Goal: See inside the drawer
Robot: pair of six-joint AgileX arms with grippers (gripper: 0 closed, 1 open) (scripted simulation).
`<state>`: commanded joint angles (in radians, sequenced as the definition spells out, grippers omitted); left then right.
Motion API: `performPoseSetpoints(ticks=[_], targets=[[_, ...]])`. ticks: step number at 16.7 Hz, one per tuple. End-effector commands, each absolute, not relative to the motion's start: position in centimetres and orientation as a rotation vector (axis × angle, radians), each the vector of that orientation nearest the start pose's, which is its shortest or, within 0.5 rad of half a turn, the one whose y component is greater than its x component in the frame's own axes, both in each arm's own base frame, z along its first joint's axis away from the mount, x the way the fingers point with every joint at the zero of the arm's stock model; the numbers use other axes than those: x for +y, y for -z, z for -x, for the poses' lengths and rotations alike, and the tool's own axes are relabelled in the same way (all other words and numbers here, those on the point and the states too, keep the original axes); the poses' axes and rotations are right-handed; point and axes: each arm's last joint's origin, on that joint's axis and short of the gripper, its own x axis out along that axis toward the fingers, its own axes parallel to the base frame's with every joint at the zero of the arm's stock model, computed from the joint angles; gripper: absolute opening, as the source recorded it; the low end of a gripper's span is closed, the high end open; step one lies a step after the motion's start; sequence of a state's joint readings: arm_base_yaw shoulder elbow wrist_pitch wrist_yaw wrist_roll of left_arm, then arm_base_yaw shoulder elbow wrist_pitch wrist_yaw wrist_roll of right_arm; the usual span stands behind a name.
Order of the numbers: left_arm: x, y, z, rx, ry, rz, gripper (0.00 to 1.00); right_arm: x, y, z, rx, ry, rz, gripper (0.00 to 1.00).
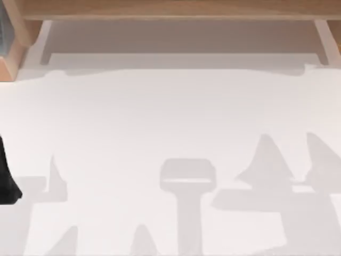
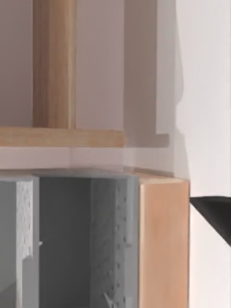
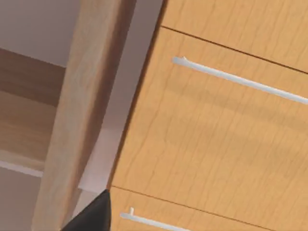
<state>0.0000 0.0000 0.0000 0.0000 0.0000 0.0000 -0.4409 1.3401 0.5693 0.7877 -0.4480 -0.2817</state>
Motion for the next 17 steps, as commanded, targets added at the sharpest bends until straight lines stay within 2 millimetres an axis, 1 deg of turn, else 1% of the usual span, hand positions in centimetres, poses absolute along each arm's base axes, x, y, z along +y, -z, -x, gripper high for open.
performPoseSetpoints(ticks=[2,4,7,10,12,14,17], targets=[[-0.1,-16.0,-10.6,0.0,0.0,0.0,1.0,-11.8,-22.2,-28.1,-0.009,-0.018,0.468,1.0],[-0.1,-16.0,-10.6,0.0,0.0,0.0,1.0,-13.1,-20.9,-30.6,-0.006,-0.016,0.651,1.0],[-0.1,-16.0,-10.6,0.0,0.0,0.0,1.0,-15.0,-18.0,-34.1,0.001,-0.012,0.935,1.0],[-0.1,-16.0,-10.6,0.0,0.0,0.0,1.0,-16.5,-14.5,-37.0,0.006,-0.007,1.201,1.0],[-0.1,-16.0,-10.6,0.0,0.0,0.0,1.0,-17.2,-12.4,-38.4,0.009,-0.003,1.35,1.0],[-0.1,-16.0,-10.6,0.0,0.0,0.0,1.0,-17.7,-10.6,-39.4,0.009,0.001,1.465,1.0],[-0.1,-16.0,-10.6,0.0,0.0,0.0,1.0,-18.0,-9.1,-40.2,0.008,0.007,1.56,1.0]])
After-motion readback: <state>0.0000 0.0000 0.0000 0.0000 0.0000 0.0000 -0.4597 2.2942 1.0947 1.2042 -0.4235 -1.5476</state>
